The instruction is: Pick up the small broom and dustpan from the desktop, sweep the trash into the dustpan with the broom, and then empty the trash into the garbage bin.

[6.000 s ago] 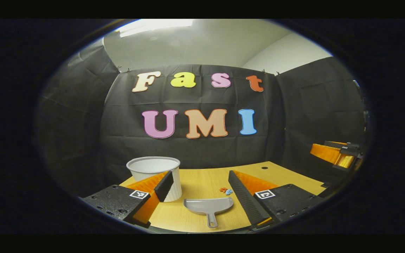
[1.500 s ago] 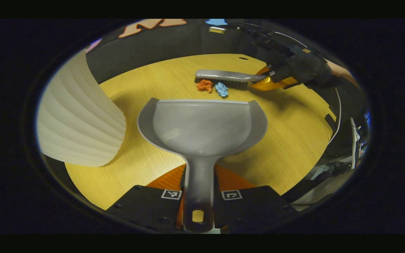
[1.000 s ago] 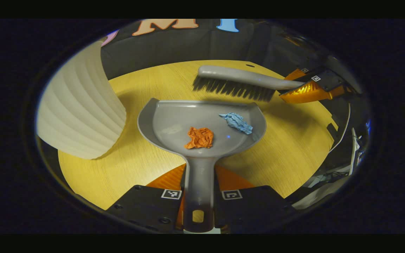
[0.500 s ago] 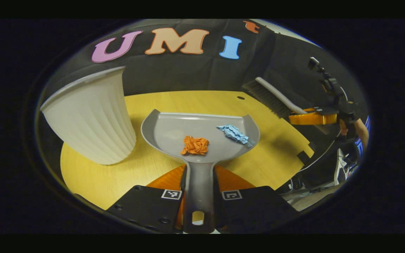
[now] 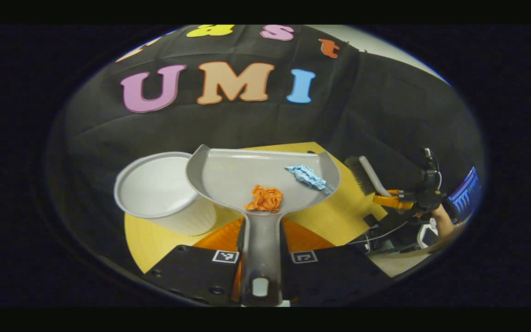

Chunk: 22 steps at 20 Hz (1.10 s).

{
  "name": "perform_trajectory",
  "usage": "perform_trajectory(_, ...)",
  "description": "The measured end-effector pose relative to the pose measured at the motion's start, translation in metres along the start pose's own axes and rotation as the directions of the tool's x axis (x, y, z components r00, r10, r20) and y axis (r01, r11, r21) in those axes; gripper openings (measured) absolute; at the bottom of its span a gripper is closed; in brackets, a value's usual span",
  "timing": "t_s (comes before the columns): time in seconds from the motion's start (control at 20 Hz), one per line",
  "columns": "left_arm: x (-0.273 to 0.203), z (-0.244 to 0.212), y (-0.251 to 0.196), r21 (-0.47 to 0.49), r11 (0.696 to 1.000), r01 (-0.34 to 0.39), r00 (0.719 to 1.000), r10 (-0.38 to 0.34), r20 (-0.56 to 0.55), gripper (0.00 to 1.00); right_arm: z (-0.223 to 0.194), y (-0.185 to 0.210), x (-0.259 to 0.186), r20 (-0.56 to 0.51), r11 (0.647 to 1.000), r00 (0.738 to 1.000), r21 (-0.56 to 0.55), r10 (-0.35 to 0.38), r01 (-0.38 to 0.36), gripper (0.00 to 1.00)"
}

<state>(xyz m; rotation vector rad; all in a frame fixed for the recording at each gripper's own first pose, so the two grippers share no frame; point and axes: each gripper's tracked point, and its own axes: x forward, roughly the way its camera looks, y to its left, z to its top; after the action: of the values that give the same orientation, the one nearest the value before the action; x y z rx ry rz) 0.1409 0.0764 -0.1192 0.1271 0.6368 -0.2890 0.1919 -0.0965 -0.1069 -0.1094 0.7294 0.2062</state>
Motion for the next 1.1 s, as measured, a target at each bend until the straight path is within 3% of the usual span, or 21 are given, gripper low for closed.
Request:
perform_trajectory(0.2,-0.016,0.006,0.079,0.025,0.974,-0.227,0.970,0.228,-0.088,0.25,-0.003,0.000,0.003,-0.040,0.999,0.998,-0.009,0.044,-0.045,0.18)
perform_trajectory(0.35,-0.012,-0.014,0.130,0.121,0.924,-0.364,0.895,0.383,-0.231,0.27,-0.009,0.004,0.012,-0.087,0.997,0.993,-0.024,0.075,-0.078,0.18)
perform_trajectory(0.45,-0.016,-0.014,0.121,0.185,0.894,-0.409,0.834,0.448,-0.322,0.27,-0.015,0.005,0.016,-0.110,0.995,0.990,-0.041,0.087,-0.092,0.18)
perform_trajectory(0.55,-0.021,-0.007,0.120,0.235,0.881,-0.410,0.794,0.472,-0.383,0.28,-0.020,0.012,0.018,-0.127,0.993,0.987,-0.052,0.100,-0.107,0.18)
perform_trajectory(0.75,-0.023,0.000,0.120,0.306,0.872,-0.382,0.766,0.484,-0.424,0.28,-0.031,0.027,0.013,-0.152,0.991,0.983,-0.068,0.106,-0.118,0.18)
perform_trajectory(1.1,-0.025,0.001,0.122,0.373,0.847,-0.379,0.750,0.517,-0.412,0.27,-0.031,0.027,0.014,-0.158,0.991,0.982,-0.068,0.101,-0.113,0.18)
